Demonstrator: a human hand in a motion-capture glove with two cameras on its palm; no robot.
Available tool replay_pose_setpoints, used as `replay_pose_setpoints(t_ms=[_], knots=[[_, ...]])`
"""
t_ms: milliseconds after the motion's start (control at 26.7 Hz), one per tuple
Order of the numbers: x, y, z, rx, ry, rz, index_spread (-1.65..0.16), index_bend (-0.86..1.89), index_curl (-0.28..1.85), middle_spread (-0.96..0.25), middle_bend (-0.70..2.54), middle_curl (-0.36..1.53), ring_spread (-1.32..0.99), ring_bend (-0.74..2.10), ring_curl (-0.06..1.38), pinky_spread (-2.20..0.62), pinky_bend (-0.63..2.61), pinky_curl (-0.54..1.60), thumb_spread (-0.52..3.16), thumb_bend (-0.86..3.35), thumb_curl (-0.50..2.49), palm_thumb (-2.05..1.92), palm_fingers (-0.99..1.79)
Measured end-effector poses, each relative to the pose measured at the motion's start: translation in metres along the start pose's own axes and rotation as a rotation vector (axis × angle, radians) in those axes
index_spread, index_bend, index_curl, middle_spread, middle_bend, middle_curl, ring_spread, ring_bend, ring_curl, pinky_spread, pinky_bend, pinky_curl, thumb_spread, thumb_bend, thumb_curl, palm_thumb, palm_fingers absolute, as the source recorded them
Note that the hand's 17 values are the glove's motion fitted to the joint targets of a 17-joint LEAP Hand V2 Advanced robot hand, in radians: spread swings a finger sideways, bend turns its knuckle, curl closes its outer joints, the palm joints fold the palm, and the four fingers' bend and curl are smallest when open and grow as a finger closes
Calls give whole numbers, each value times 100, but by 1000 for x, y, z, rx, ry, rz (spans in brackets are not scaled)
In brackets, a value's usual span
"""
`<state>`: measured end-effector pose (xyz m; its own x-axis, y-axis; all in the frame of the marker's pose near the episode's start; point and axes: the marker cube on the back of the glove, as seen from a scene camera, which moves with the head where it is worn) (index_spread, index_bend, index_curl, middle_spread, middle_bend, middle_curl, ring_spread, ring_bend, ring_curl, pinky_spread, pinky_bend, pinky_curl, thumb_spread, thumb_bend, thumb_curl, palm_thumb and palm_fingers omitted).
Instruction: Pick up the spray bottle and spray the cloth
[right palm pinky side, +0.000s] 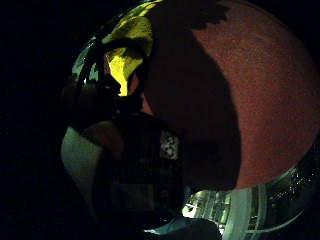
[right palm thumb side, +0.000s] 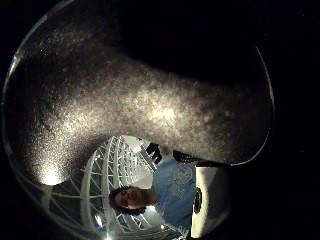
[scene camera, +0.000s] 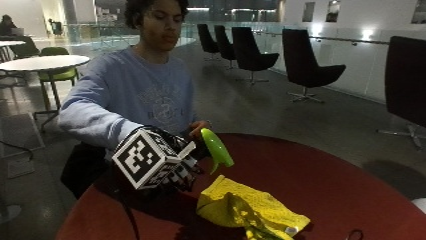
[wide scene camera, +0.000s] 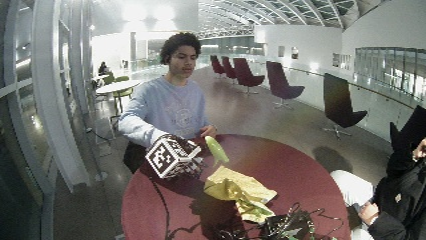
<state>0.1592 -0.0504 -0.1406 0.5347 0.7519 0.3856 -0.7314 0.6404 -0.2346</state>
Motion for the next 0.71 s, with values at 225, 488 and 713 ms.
replay_pose_setpoints(t_ms=[225,488,713], knots=[[0,-2,3,-6,9,8,-21,14,42,-6,29,46,0,37,39,24,20,36,79,-3,63,90,111],[-3,-1,5,0,-3,-5,-21,15,42,-6,29,47,0,37,39,24,20,36,80,-3,64,90,111],[-20,3,10,92,-64,-128,-21,15,42,-6,29,47,0,37,39,24,20,36,81,-2,64,90,111]])
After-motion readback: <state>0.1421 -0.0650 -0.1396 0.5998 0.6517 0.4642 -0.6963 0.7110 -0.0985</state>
